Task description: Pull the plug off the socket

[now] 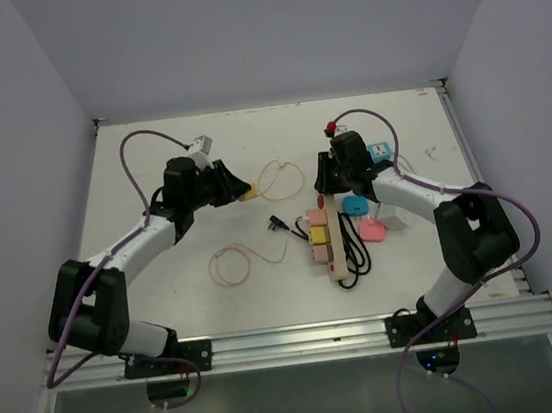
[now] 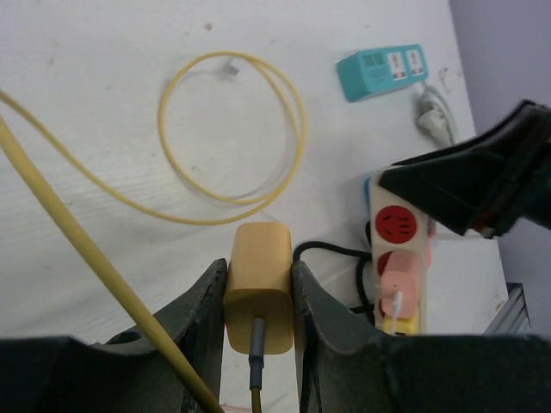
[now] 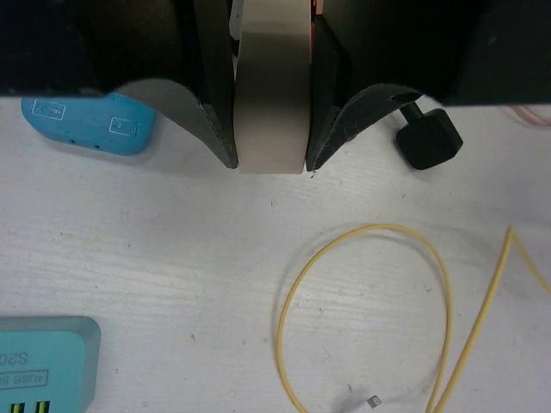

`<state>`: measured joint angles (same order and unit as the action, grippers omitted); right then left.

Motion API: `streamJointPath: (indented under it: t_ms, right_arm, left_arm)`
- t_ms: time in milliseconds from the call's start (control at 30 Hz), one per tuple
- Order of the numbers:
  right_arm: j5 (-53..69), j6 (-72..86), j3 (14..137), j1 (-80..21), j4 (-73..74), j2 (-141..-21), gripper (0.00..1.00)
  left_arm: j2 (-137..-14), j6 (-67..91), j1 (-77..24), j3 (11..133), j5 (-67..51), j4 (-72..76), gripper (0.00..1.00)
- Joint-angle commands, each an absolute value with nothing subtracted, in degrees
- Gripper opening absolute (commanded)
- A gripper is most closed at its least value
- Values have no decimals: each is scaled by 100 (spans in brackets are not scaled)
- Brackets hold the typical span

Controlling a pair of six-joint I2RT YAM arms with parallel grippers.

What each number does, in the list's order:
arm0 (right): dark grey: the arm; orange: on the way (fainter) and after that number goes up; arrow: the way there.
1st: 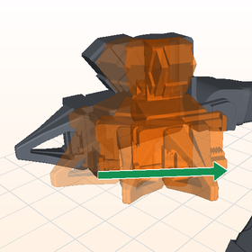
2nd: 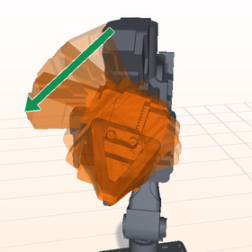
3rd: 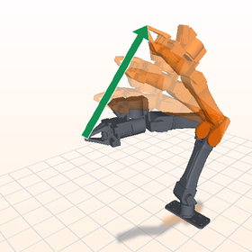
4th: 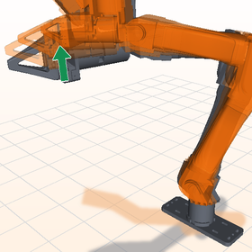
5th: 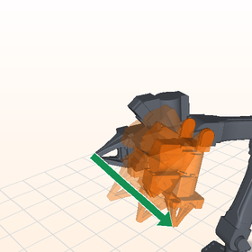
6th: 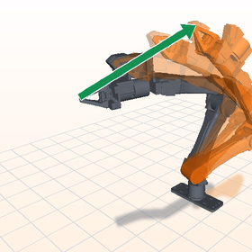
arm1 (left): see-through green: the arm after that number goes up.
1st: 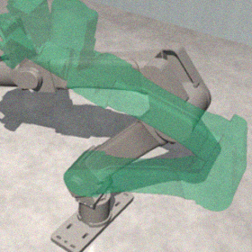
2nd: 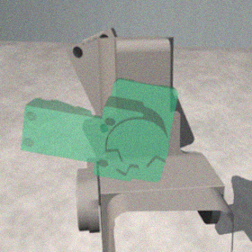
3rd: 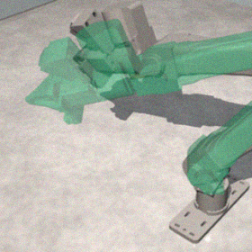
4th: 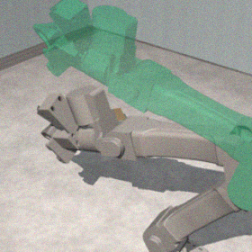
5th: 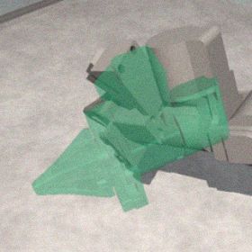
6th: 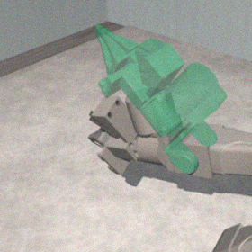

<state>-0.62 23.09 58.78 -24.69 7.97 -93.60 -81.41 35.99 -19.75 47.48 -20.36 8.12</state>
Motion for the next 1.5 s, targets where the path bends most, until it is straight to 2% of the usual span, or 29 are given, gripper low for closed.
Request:
streamJointPath:
  t_ms: [0, 133, 233, 267, 300, 367, 400, 467, 500, 567, 633, 833, 1100, 1200, 1467]
  right_arm:
    - [-18, 1969, 5941, -2461, 958, -9106, 0]
    - [148, 2100, 5950, -2470, 905, -9035, 0]
    - [307, 2179, 5959, -2470, 879, -9026, 0]
    - [334, 2188, 5942, -2461, 853, -9009, 0]
    - [351, 2206, 5941, -2478, 844, -9000, 0]
    - [413, 2232, 5933, -2470, 844, -8983, 0]
    - [430, 2232, 5941, -2470, 844, -8982, 0]
    - [466, 2241, 5941, -2470, 826, -8965, 0]
    - [475, 2250, 5933, -2470, 817, -8956, 0]
    - [518, 2303, 5933, -2470, 782, -8956, 0]
    - [588, 2355, 5968, -2470, 765, -8930, 0]
    - [677, 2487, 5994, -2479, 659, -8824, 0]
    - [677, 2619, 5994, -2663, 598, -8693, 0]
    - [659, 2663, 5994, -2742, 563, -8649, 0]
    - [615, 2698, 6029, -2795, 554, -8499, 0]
  left_arm:
    - [-8682, 3656, -1811, 4948, -2189, 1045, 0]
    - [-9481, 3586, -1767, 5316, -2127, 1143, 6]
    - [-9860, 3560, -1723, 5607, -2179, 1178, 18]
    - [-9914, 3551, -1714, 5660, -2180, 1169, 25]
    - [-9949, 3525, -1705, 5730, -2188, 1160, 40]
    - [-9941, 3472, -1705, 5757, -2197, 1099, 47]
    - [-9853, 3454, -1696, 5739, -2215, 1073, 55]
    - [-9739, 3445, -1688, 5600, -2224, 1028, 66]
    - [-9590, 3428, -1696, 5538, -2215, 1028, 77]
    - [-9440, 3428, -1688, 5354, -2241, 932, 89]
    - [-9194, 3419, -1687, 5187, -2372, 827, 95]
    - [-8403, 3726, -1740, 4825, -2795, 564, 98]
    - [-7498, 3867, -2223, 4904, -2076, -254, 95]
    - [-7444, 3999, -2915, 5001, -1741, -203, 94]
    - [-8067, 4464, -3638, 5089, -1626, 228, 92]
